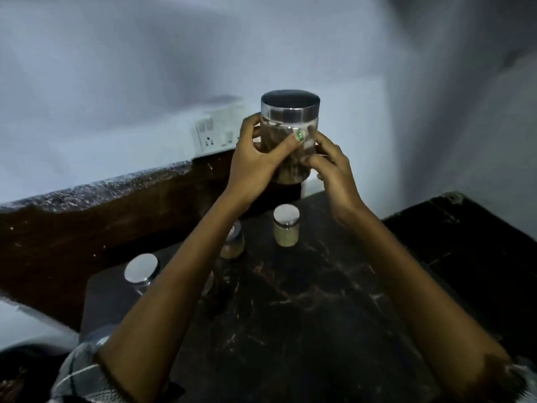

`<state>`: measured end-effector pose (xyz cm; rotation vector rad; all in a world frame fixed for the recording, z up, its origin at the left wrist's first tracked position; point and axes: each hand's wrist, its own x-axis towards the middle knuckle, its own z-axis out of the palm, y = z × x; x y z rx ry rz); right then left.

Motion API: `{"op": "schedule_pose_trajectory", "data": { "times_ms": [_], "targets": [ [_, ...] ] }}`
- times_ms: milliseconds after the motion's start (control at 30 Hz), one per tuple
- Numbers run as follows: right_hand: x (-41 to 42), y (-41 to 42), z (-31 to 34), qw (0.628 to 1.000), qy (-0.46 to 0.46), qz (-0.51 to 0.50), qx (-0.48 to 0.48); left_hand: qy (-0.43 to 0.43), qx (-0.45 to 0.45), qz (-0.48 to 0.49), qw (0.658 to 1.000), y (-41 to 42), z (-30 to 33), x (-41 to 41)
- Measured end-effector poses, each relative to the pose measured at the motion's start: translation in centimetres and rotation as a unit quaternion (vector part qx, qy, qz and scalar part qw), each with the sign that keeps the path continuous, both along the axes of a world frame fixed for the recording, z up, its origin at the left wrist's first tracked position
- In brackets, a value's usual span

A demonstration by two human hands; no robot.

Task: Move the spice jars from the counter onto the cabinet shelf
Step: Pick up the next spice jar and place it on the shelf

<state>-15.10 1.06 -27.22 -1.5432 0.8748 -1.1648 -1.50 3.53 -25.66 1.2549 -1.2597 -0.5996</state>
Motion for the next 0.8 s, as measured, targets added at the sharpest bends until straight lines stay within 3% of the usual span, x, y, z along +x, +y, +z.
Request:
{"op": "schedule_pose_trajectory", "data": {
  "times_ms": [233,467,633,800],
  "targets": [
    [2.2,0.0,9.1,0.994,-0.037,0.015,-0.103,0.004,-0.098,0.067,0.993,1.0,10.0,1.4],
    [3.1,1.5,12.4,0.979,-0.12,0.147,-0.067,0.029,-0.112,0.028,0.993,3.3,14.6,2.0],
    [4.2,2.7,12.1,0.979,-0.173,0.043,-0.094,0.034,-0.098,0.004,0.995,4.6,14.8,2.1],
    [5.6,3.6,11.8,0.957,-0.137,-0.11,-0.231,0.052,-0.109,0.006,0.993,4.8,14.7,1.0]
  ]
}}
